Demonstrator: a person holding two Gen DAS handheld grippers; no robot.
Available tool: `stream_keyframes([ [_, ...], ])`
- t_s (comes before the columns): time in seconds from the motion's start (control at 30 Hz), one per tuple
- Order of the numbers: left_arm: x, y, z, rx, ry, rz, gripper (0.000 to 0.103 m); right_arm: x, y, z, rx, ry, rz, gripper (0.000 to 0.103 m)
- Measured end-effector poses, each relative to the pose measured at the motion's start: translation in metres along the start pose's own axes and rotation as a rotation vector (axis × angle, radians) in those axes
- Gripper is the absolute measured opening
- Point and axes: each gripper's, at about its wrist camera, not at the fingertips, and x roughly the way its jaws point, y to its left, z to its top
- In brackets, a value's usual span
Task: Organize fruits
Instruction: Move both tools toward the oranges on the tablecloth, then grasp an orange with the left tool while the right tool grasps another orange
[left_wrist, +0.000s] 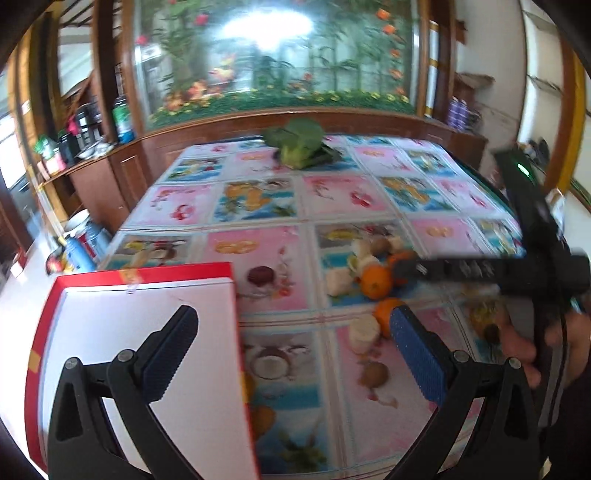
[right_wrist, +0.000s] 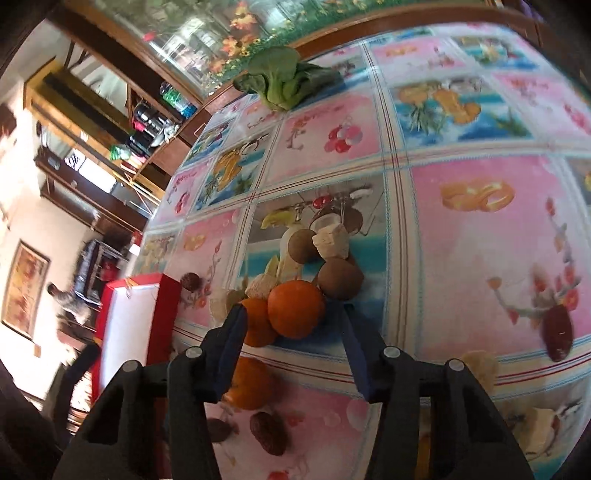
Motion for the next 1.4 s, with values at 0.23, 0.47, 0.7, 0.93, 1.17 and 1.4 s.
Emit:
stream_keyframes([
  [0.23,0.011,-0.018,0.002,0.047,0.047,-0.116,0.103,0.007,-0.004,0.007,0.056,0.02,0.069,0.044],
  [0.47,0.034,-0.044,0.01,0.175,0.117,-0.203,0.076,0.006,-0.025,0.013,0.114,0.069,0.137,0.031],
  [0.7,0.053,-0.066,0.014,0.227,0.197,-0.28,0.065,-0.007,-0.037,0.016,0.146,0.059,0.139,0.031],
  [0.93,0.069,-0.07,0.01,0.244,0.246,-0.256,0.055,-0.018,-0.039,0.019,0.163,0.019,0.168,0.032],
  [1.17,0.068,-0.067,0.007,0.272,0.235,-0.244,0.048,-0.016,-0.031,0.018,0.141,0.014,0.182,0.031],
  [1.4,0.083,-0.062,0.008,0.236,0.271,-0.243,0.045,-0.014,-0.029,0.019,0.135,0.001,0.189,0.031],
])
